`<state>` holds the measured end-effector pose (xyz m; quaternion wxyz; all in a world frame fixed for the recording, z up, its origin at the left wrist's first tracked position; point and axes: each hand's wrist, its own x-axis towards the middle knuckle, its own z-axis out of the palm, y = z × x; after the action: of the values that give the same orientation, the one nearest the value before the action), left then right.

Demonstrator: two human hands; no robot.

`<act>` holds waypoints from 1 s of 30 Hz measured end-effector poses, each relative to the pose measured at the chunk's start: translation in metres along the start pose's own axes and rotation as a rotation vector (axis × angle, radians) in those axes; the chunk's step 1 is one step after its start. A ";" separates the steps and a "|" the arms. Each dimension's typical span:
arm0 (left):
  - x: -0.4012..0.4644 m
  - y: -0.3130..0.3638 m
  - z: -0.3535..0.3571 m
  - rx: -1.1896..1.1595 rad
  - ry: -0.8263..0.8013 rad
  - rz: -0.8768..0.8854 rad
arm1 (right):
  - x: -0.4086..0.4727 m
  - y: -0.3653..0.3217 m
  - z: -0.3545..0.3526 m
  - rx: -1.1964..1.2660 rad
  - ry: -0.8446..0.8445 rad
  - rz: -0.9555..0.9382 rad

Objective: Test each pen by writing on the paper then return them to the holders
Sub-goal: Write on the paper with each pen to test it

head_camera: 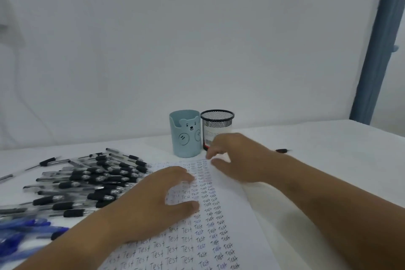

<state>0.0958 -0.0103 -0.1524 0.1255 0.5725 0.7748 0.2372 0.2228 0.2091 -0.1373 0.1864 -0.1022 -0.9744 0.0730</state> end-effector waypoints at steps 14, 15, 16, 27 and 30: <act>-0.093 -0.011 -0.082 0.059 0.354 -0.119 | -0.007 -0.106 0.027 0.041 -0.171 -0.268; -0.105 -0.017 -0.084 0.059 0.346 -0.139 | -0.008 -0.111 0.029 0.035 -0.173 -0.271; -0.114 -0.025 -0.084 0.062 0.330 -0.161 | -0.009 -0.113 0.032 0.024 -0.164 -0.274; -0.131 -0.071 -0.064 0.186 0.383 -0.131 | -0.012 -0.113 0.041 0.011 -0.120 -0.268; -0.134 -0.071 -0.064 0.206 0.377 -0.110 | -0.013 -0.112 0.041 0.020 -0.128 -0.269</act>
<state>0.0497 -0.1682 -0.1442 -0.0683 0.4847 0.8347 0.2524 0.1994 0.0931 -0.1591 0.1331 0.0361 -0.9884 0.0632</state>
